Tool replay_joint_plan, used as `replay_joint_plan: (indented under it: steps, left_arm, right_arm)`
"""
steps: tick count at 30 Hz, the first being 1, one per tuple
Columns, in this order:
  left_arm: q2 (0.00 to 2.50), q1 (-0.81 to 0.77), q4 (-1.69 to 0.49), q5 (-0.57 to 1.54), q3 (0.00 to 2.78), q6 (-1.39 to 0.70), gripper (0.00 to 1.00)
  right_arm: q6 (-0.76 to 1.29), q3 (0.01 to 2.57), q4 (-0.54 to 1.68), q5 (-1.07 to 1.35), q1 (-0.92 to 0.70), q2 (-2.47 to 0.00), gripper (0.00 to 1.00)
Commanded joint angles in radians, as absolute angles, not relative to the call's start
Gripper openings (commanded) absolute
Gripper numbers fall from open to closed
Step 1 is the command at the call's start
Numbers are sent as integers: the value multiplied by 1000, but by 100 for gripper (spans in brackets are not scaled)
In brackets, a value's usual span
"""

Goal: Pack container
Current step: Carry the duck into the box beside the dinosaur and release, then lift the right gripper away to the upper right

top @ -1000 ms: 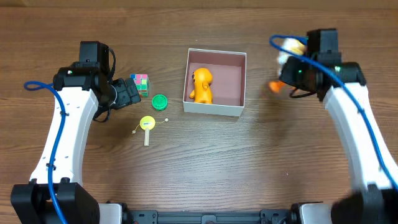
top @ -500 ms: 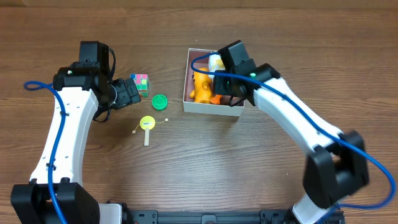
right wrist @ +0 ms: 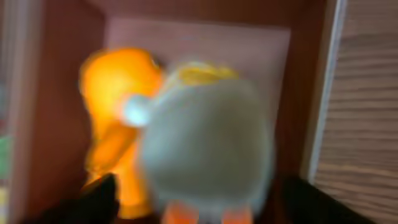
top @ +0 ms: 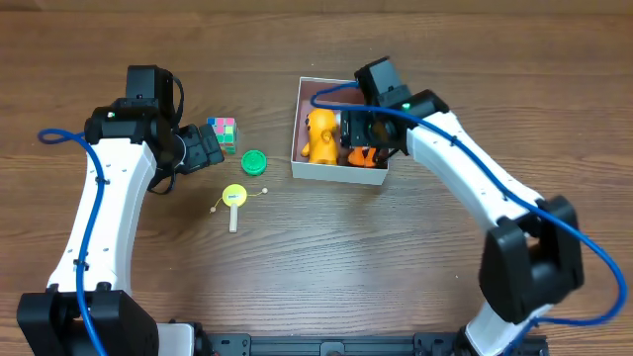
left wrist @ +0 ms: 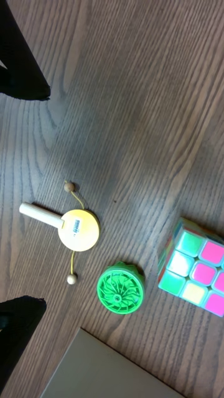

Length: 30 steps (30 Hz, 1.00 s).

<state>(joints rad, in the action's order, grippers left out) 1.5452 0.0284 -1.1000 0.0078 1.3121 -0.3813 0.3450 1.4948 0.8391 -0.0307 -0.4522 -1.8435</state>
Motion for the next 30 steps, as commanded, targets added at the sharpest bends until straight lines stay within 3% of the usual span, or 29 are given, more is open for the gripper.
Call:
replay_joint_plan:
  steps: [1,8,14,21,27,30]
  left_arm:
    - [1551,33,-1098,9,1336,-359,100]
    - [1551,33,-1098,8,1336,-359,100]
    - [1551,33,-1098,9,1336,-359,100]
    - [1551,33,-1036,48,1336,-393,100]
    - [1550,33,-1058,72,1336,-363,100]
    - [1551,33,-1058,124,1363,-241,100]
  right_arm:
    - [336,1572,849,-36,-454,-1697,100]
    - [327,1572,921,-89,-434,-1666,96]
    - [344,1572,1061,-67,-167,-1666,100]
    - [344,1572,1202,204,183,-1666,100]
    - [344,1572,1255,204,279,-1666,100]
    - [344,1572,1255,204,279,-1666,100]
